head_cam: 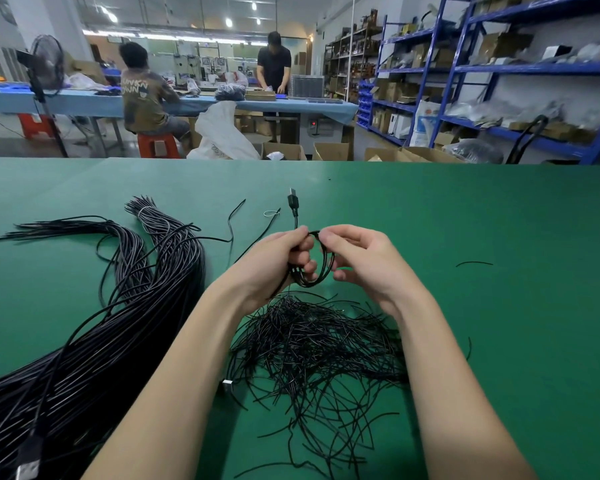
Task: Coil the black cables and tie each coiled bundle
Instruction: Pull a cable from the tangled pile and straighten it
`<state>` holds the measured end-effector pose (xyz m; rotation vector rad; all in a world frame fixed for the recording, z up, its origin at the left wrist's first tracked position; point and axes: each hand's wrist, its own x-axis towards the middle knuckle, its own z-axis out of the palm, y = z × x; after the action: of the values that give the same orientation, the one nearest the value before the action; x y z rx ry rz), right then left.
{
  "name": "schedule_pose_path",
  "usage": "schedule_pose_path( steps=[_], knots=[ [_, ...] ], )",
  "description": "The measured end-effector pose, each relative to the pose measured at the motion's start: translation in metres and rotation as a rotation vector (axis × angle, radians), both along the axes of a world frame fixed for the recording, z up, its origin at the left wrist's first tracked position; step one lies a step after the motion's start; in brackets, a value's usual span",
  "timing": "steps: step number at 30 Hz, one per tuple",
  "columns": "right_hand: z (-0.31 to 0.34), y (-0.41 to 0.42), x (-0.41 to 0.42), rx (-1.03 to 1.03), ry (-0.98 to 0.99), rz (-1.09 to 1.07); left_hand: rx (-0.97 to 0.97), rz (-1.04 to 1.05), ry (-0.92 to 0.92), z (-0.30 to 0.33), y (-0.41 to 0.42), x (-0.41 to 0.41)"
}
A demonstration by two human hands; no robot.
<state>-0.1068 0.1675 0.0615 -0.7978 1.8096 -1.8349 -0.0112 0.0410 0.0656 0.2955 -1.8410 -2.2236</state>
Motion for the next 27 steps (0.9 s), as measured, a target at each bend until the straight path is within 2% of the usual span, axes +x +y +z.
schedule_pose_path(
  steps=[3, 9, 13, 16, 18, 23, 25, 27],
  knots=[
    [-0.002, 0.000, 0.000, -0.021, 0.005, 0.006, -0.023, -0.007, -0.017, 0.001, 0.002, 0.001],
    [-0.004, 0.001, -0.003, -0.051, -0.069, -0.050, 0.024, -0.206, -0.083, 0.001, 0.004, 0.009],
    [-0.002, 0.000, -0.002, 0.006, -0.030, -0.022, -0.261, -0.122, -0.107, -0.003, 0.008, 0.006],
    [0.000, -0.005, 0.002, 0.205, 0.179, -0.080, -0.517, -0.106, -0.152, -0.005, 0.014, 0.001],
    [-0.001, -0.009, 0.003, 0.288, 0.288, -0.151, -0.609, -0.079, -0.197, -0.007, 0.015, -0.004],
    [-0.005, -0.010, 0.001, 0.247, 0.291, -0.164, -0.833, 0.009, -0.289, -0.007, 0.018, -0.010],
    [-0.007, -0.010, 0.001, 0.216, 0.250, -0.176, -0.833, 0.016, -0.272, -0.007, 0.021, -0.012],
    [-0.008, -0.011, -0.001, 0.142, 0.157, -0.194, -0.668, 0.030, -0.206, -0.006, 0.024, -0.013]
  ],
)
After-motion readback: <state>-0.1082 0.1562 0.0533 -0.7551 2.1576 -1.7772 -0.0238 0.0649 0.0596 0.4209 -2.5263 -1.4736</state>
